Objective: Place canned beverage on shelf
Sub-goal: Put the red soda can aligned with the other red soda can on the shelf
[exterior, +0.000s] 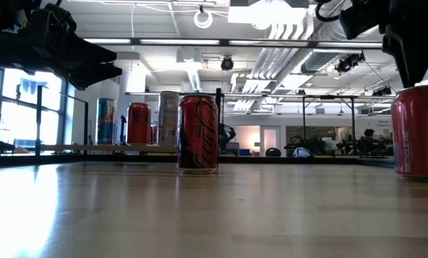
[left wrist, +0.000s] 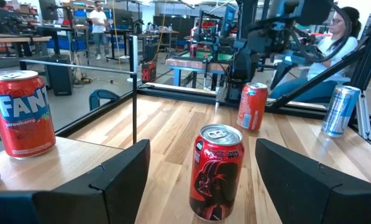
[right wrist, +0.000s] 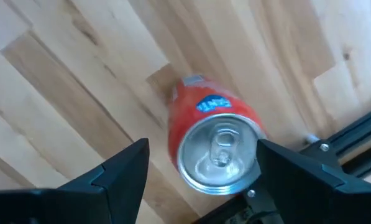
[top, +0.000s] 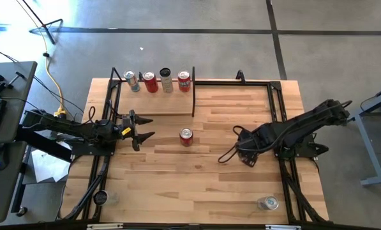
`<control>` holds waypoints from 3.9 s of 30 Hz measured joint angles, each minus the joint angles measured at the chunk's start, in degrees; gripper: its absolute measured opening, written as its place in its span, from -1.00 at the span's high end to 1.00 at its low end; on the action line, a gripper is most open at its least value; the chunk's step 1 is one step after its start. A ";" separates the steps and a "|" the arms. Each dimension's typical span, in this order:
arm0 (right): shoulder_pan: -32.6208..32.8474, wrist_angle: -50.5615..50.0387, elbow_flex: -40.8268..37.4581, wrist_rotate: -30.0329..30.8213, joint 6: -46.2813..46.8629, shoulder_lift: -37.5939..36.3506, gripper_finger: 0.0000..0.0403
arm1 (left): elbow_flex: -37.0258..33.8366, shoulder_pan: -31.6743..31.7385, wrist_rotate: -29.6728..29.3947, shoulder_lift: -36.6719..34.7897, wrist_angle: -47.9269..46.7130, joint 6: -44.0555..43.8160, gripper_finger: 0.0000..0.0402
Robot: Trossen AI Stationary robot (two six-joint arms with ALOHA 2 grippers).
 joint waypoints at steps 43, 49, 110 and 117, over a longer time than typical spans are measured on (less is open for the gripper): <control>6.58 22.04 -9.81 5.42 -3.75 -0.23 0.99 | 0.00 0.01 -0.01 0.00 -1.96 -0.11 -0.39; 8.45 11.54 -3.14 9.04 -1.99 -0.23 1.00 | 0.00 0.01 0.01 -0.02 -2.35 -1.05 -0.39; 33.89 6.40 -17.95 32.84 28.93 -18.21 1.00 | 0.00 0.00 -0.10 -0.01 -3.02 -1.46 -0.39; 30.79 4.40 -25.06 29.36 38.58 -19.39 1.00 | 0.00 0.01 -1.56 -0.02 -2.93 -1.46 -0.39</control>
